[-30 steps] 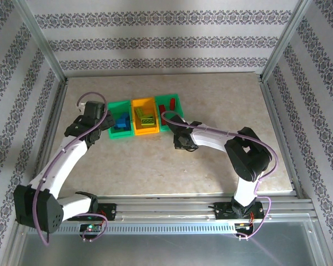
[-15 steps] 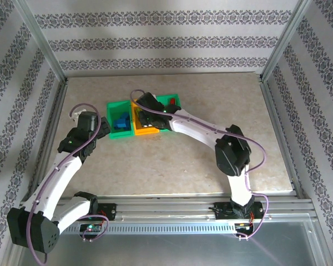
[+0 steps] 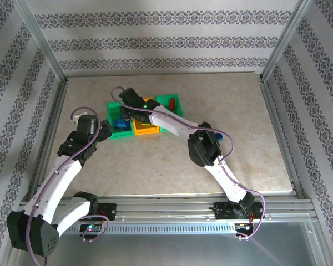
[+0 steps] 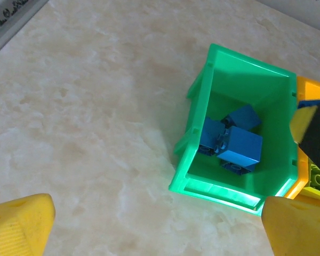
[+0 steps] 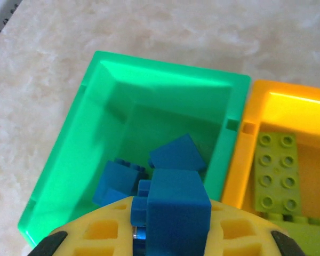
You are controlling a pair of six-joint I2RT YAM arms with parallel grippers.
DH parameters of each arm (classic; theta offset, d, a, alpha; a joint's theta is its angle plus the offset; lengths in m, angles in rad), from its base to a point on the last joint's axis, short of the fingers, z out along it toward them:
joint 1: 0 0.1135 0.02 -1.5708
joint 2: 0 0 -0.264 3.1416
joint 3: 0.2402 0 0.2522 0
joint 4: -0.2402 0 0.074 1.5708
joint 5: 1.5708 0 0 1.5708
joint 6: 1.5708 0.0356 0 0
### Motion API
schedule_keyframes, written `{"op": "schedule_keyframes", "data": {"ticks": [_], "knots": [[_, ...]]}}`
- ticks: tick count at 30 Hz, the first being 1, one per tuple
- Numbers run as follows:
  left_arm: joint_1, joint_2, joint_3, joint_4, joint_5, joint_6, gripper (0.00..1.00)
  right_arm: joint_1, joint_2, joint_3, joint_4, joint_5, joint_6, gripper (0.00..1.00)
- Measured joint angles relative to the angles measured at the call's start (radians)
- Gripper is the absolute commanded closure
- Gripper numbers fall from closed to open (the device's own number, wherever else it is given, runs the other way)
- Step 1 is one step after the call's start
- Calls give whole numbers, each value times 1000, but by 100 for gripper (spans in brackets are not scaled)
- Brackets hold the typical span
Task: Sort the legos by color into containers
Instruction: Place the lego in the container, then pick up the lego from the middle-right of the table.
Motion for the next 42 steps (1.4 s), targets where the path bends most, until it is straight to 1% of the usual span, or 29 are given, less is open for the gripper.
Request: {"op": "schedule_keyframes", "data": {"ticks": [1,3,7,8,10,12,17,20,22,25,29,33,35,39,42], "knots": [[0,0,-3,3,3,-1,0,0,14,23,0,-5,-1,84],[0,1,-5,4,7,-1,0,0,38,58,0,-13,-4,76],[0,3,-7,10,21,-1,0,0,76,127,-22,-17,-18,52],[0,4,-7,13,23,-1,0,0,82,140,-28,-18,-22,49],[0,5,-8,20,25,-1,0,0,89,157,-42,-17,-26,44],[0,6,-8,26,27,-1,0,0,89,163,-50,-17,-27,43],[0,9,-8,27,29,-2,0,0,84,167,-74,-8,-38,34],[0,10,-8,27,28,-5,0,0,47,119,-85,21,-45,30],[0,11,-8,28,28,-8,0,0,-8,50,-86,50,-48,26],[0,11,-8,28,28,-12,0,0,-127,-87,-84,113,-46,24],[0,14,-8,35,29,-17,0,-3,-328,-311,-67,205,-13,23],[0,31,-8,49,32,-22,0,-24,-541,-582,-46,273,74,23],[0,40,-8,54,36,-24,0,-46,-624,-708,-42,290,121,22],[1,54,-8,57,45,-24,1,-122,-789,-977,-49,318,227,22],[2,59,-8,68,48,-24,0,-180,-900,-1134,-72,332,293,22]]}}
